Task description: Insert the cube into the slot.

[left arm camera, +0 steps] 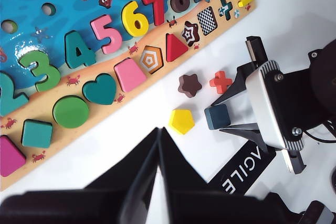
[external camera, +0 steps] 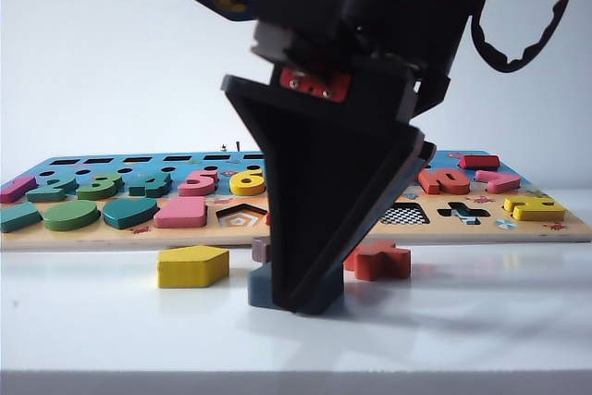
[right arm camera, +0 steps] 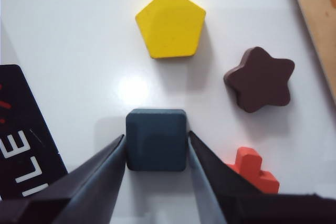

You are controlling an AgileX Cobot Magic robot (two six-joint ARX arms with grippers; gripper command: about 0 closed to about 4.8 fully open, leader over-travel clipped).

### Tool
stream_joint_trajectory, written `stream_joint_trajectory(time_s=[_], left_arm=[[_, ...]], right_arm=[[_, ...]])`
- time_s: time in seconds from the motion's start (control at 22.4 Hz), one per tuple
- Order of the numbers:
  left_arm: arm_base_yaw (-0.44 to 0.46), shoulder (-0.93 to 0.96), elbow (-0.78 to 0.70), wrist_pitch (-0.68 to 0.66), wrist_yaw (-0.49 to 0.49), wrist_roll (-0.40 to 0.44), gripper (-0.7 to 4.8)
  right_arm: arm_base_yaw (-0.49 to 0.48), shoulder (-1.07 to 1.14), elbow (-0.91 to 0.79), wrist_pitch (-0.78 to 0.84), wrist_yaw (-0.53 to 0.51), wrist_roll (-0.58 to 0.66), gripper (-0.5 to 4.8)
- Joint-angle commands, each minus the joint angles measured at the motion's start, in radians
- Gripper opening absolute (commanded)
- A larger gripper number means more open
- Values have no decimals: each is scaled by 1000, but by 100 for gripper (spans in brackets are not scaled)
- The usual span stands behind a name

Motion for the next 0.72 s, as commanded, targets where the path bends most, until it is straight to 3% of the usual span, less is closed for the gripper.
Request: stream_joint_trajectory(time_s=[0.04,0.72], left_arm=[[0,-2,5,13,8,5,17],[0,-2,5,13,8,5,17]], right_arm=[[2,-3,0,8,3,-5,195],[2,-23,2,21,3,-5,171]])
